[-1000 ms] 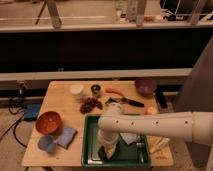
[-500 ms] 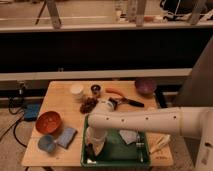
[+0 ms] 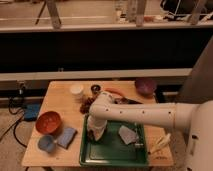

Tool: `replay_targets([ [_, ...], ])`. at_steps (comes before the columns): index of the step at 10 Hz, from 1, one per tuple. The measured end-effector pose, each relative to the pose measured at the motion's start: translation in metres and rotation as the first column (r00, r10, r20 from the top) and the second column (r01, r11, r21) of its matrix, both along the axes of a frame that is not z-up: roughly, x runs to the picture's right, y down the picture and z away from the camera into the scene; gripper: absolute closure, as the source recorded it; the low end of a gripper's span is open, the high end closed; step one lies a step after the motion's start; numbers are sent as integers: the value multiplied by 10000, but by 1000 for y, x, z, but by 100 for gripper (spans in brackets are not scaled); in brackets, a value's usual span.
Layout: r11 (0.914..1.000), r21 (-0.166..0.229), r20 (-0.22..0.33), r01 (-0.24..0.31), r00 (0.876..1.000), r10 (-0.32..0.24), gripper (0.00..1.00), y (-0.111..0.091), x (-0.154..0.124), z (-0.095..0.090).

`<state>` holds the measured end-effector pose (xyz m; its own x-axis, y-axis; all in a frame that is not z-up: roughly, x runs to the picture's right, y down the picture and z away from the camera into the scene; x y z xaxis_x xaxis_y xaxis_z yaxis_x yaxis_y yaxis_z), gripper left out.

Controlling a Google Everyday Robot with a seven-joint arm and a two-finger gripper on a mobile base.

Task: Wipe tray with eraser

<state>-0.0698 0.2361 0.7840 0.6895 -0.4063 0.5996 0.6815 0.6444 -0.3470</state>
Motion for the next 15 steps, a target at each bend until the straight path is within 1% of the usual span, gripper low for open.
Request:
replay_targets([
  [2, 9993, 171, -394, -344, 9986, 350, 100, -7, 17, 8],
  [4, 9980, 230, -787, -596, 9950, 612, 100, -8, 41, 12],
  [5, 9970, 227, -1110, -744, 9909, 765, 100, -6, 62, 13],
  [6, 9964, 206, -1278, -819, 9882, 839, 100, -4, 73, 13],
  [7, 9960, 131, -1522, -881, 9843, 890, 100, 2, 86, 10],
  [9, 9972, 14, -1629, -745, 9839, 737, 100, 14, 94, -2],
  [11, 9994, -94, -1590, -319, 9868, 300, 100, 31, 90, -24],
  [13, 9993, -362, -1564, 67, 9876, -123, 100, 53, 87, -44],
  [14, 9984, -542, -1525, 184, 9879, -265, 100, 63, 86, -51],
  [15, 9962, -817, -1287, 312, 9908, -416, 100, 77, 81, -60],
])
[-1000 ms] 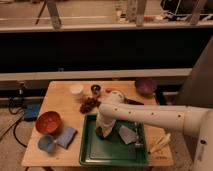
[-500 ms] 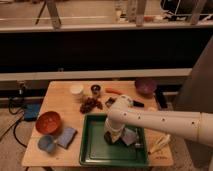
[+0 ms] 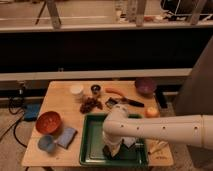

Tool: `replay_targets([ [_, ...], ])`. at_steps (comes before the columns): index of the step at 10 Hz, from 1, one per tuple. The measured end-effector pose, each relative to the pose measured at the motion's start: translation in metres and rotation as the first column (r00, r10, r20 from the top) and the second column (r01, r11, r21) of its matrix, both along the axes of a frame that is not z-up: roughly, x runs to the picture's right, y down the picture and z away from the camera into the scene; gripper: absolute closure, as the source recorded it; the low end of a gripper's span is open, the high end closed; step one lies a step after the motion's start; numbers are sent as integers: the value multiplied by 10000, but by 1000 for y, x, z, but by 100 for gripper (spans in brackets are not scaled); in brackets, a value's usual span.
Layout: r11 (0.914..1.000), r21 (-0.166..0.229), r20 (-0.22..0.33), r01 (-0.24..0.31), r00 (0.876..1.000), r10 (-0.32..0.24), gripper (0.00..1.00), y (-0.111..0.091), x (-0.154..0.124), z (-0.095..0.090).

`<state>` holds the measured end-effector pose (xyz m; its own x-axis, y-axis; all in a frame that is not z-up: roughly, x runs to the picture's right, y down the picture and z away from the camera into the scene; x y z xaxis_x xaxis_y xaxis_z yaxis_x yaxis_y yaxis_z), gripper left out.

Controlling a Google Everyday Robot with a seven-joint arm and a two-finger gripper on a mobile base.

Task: Wipe tray with eraser

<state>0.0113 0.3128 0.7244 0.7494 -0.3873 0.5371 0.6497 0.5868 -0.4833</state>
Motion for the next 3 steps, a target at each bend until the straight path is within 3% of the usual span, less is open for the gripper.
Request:
replay_targets([
  [3, 9991, 6, 931, 417, 9948, -416, 100, 10, -33, -14],
])
